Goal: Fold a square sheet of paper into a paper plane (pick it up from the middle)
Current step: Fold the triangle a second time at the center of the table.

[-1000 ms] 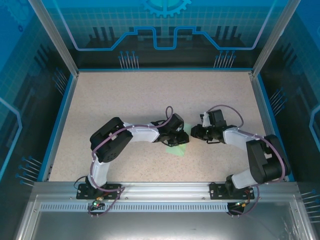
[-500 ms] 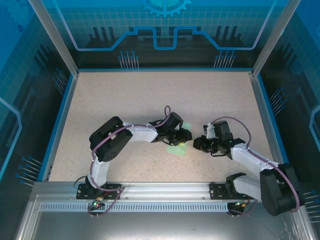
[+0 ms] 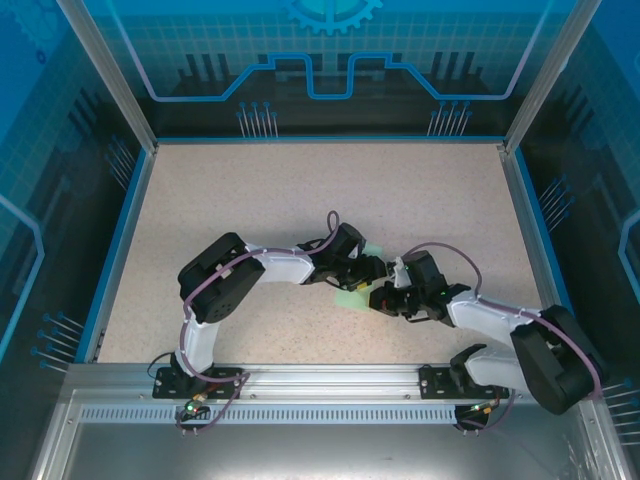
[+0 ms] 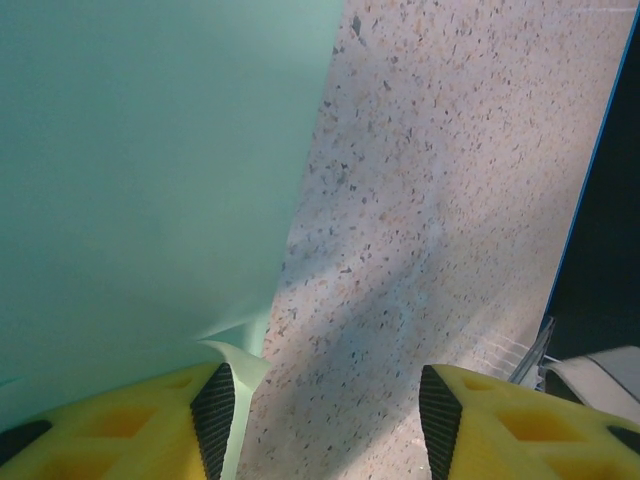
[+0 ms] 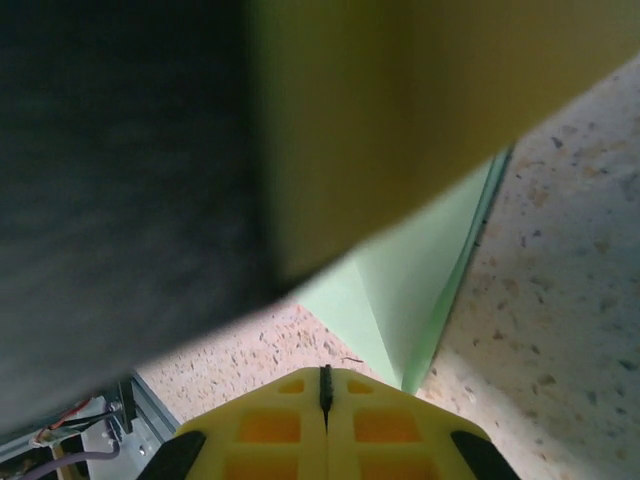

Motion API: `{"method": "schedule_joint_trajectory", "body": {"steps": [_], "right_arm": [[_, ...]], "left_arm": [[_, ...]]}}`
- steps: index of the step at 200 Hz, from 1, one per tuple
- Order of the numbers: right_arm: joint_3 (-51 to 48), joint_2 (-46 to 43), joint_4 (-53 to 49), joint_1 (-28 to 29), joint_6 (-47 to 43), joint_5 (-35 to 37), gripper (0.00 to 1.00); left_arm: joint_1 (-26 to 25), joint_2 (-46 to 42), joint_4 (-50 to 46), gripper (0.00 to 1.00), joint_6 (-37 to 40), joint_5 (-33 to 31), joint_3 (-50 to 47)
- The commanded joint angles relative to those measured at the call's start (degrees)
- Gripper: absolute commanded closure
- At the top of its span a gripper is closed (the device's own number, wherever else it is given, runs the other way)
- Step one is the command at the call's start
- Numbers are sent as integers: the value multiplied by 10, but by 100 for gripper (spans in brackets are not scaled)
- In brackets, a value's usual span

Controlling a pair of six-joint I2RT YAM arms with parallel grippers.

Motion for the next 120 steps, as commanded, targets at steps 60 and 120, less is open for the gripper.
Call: {"method": "schedule_joint_trajectory", "body": {"steps": [60,120], "right_arm": [[0,57,42,15,3,21,100],[-24,50,27,19,-4,28,100]], "left_arm": [[6,20,-28,44,-4,-5,-21],[14,21,-22,44,-10,-4,-23]]}}
